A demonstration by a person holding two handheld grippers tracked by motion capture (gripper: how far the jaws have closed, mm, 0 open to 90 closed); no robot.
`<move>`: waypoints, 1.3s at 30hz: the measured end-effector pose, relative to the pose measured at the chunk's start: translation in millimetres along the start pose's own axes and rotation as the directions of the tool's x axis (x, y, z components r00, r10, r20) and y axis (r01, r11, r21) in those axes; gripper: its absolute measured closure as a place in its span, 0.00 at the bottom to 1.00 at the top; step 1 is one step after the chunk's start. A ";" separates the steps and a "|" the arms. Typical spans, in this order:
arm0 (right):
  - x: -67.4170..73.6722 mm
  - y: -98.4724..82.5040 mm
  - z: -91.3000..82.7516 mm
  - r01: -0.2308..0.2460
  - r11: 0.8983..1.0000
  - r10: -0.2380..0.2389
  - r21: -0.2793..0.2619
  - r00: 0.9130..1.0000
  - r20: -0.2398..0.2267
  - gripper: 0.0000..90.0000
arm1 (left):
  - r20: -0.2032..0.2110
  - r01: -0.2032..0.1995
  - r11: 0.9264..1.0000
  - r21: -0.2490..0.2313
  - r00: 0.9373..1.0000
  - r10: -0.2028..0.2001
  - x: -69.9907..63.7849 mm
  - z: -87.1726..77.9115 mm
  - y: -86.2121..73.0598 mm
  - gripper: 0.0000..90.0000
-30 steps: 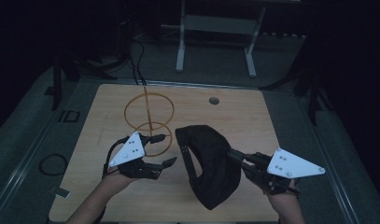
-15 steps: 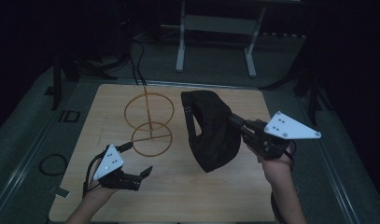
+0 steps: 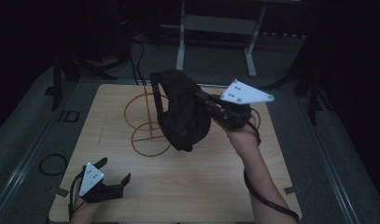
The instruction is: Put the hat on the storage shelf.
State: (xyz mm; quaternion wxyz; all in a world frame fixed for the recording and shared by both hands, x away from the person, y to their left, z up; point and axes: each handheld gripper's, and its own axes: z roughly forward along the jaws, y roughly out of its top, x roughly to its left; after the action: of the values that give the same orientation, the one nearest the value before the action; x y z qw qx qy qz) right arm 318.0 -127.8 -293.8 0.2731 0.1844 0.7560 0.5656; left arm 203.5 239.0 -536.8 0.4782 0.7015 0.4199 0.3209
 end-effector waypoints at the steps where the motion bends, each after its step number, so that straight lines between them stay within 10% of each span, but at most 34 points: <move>1: 1.8 1.7 7.2 0.009 1.000 -0.009 0.011 1.000 -0.001 0.98 | -0.002 0.001 1.000 -0.001 1.000 -0.001 1.5 -0.8 -1.3 0.02; 26: 23.7 -12.4 133.2 -0.042 0.977 0.066 0.207 0.992 -0.108 0.98 | 0.017 0.016 1.000 0.017 1.000 -0.017 4.1 7.0 -12.3 0.02; 39: 20.0 -23.1 146.5 -0.122 0.969 0.159 0.217 0.974 -0.160 0.77 | 0.024 0.050 0.999 0.010 0.998 -0.050 7.9 5.8 -13.9 0.02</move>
State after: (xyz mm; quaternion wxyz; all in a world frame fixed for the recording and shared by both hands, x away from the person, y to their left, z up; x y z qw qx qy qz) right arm 394.1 -12.2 -350.8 0.1437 0.2142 0.8166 0.5164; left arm 207.9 246.4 -551.4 0.4879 0.6969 0.4330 0.2981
